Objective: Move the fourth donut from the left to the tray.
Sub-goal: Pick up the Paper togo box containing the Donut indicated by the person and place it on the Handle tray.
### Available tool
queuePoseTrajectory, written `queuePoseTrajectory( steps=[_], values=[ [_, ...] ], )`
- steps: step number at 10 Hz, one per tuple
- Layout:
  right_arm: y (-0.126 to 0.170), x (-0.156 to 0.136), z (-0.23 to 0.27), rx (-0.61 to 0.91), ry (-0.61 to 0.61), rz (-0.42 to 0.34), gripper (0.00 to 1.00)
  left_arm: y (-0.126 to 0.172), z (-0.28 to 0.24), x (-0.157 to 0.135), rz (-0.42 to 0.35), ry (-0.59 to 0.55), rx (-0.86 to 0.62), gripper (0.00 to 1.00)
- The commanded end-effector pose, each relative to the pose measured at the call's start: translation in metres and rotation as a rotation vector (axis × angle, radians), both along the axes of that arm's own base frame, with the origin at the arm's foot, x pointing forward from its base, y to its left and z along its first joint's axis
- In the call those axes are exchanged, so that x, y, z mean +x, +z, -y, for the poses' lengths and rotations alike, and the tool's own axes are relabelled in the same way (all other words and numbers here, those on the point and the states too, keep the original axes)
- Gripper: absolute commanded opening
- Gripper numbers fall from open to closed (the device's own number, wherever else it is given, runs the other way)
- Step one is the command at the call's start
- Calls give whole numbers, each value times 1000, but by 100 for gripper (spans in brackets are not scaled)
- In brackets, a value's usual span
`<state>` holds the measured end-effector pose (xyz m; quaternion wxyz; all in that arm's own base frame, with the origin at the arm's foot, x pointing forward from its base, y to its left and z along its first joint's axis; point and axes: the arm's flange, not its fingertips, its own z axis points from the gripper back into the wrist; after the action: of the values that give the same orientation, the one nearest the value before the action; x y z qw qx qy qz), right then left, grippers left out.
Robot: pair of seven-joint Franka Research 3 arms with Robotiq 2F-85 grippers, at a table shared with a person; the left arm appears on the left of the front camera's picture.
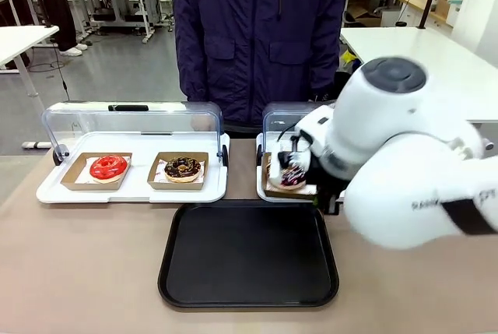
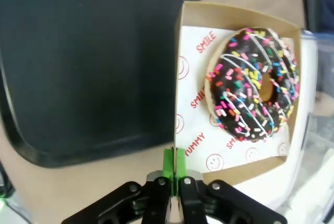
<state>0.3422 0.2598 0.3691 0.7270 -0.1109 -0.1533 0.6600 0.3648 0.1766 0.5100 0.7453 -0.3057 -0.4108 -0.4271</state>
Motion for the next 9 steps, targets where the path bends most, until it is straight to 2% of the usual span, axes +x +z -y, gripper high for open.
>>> queuePoseTrajectory(
  steps=[1, 4, 9],
  values=[
    [-36, -37, -4, -10, 2, 34, 2, 2, 0, 0, 15, -9, -6, 100],
    [-50, -65, -21, 29, 57, 37, 2, 2, 0, 0, 15, -9, -6, 100],
    [-69, -90, -32, 80, 96, -42, 2, 2, 0, 0, 15, -9, -6, 100]
  ],
)
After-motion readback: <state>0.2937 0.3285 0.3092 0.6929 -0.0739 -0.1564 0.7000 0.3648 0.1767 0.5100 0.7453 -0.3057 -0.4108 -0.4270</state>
